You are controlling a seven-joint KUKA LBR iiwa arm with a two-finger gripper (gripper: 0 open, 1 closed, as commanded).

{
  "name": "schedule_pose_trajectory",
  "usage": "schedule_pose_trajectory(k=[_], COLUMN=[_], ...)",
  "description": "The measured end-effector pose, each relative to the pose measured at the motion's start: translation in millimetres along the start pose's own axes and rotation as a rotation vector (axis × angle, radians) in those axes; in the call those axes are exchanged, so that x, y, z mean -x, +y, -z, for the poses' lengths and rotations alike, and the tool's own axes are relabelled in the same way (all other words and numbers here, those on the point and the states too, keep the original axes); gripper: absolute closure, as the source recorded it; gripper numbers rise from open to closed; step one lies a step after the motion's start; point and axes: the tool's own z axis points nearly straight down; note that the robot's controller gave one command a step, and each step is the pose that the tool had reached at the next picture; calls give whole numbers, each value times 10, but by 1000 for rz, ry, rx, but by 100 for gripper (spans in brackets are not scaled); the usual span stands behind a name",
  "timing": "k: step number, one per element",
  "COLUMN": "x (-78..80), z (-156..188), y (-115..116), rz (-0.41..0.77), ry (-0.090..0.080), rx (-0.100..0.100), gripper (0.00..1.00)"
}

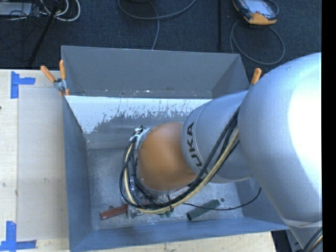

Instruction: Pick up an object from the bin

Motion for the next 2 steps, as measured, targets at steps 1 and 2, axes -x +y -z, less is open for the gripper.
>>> schedule_pose_trajectory(k=[1, 2], x=[0, 12], z=[0, 1571], y=[1, 44], rz=[0, 14], ry=[0, 11], rx=[0, -3], gripper=[100, 100])
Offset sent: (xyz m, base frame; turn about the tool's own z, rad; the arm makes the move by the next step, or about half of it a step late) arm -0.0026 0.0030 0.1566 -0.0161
